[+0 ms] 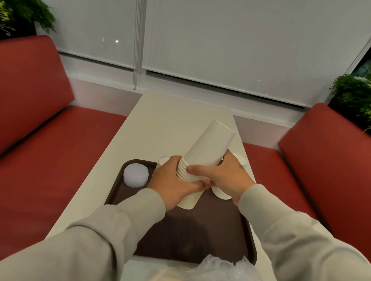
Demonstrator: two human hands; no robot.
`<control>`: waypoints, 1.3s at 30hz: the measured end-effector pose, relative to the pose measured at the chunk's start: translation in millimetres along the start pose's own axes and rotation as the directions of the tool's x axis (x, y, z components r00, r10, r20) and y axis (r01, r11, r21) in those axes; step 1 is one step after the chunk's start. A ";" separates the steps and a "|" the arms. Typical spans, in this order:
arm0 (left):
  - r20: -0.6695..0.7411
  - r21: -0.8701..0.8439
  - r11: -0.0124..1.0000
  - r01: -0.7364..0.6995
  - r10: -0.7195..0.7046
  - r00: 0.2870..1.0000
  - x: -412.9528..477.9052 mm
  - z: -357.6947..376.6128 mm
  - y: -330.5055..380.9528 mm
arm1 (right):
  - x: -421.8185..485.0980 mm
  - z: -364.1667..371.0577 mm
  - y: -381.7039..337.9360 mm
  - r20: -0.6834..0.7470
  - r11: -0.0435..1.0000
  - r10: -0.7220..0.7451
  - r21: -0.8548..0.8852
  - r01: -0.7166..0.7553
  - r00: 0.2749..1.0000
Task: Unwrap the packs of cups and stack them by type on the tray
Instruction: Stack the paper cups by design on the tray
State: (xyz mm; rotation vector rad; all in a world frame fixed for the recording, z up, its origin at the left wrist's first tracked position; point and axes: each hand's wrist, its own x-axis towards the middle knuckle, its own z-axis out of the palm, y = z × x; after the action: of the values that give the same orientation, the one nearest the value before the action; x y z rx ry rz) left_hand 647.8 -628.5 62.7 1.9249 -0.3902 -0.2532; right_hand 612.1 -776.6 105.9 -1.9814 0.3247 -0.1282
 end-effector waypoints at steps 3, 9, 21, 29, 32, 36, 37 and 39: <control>0.020 0.022 1.000 0.009 -0.009 1.000 2.1 -0.9 1.2 | -1.4 -3.0 -1.3 -0.008 1.000 0.020 -0.009 -0.020 1.000; 0.024 0.032 0.999 0.026 -0.026 0.999 3.8 -0.4 -0.2 | -1.5 -5.5 -4.1 0.019 0.998 0.052 0.018 -0.053 0.998; -0.008 0.039 0.999 0.035 -0.035 0.999 4.4 -1.9 -7.7 | 11.6 -11.5 -0.4 -0.062 0.997 0.023 0.080 -0.018 0.998; -0.049 0.018 0.997 0.077 -0.076 0.996 8.4 -9.2 -24.0 | 45.9 -75.3 -8.4 -0.329 0.984 -0.015 0.163 0.072 0.944; -0.069 -0.049 0.996 0.070 -0.074 0.995 11.7 -12.7 -25.9 | 50.7 -87.5 7.2 -0.417 1.000 0.000 0.004 0.002 0.909; -0.055 -0.067 0.997 0.035 -0.039 0.998 13.9 -15.7 -27.0 | 56.4 -86.9 30.6 -0.443 0.986 0.065 -0.112 -0.127 0.894; -0.057 -0.073 0.997 0.030 -0.034 0.998 14.4 -16.6 -27.0 | 58.7 -85.4 35.9 -0.445 0.980 0.077 -0.133 -0.151 0.892; -0.061 -0.089 0.996 0.022 -0.027 0.998 14.8 -18.0 -26.3 | 63.7 -81.6 44.1 -0.451 0.972 0.094 -0.152 -0.180 0.888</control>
State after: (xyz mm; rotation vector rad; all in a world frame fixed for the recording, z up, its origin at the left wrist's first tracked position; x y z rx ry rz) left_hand 671.8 -609.8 45.2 1.8470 -0.3093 -0.2222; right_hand 646.5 -883.4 96.8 -2.0973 0.7978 -0.4759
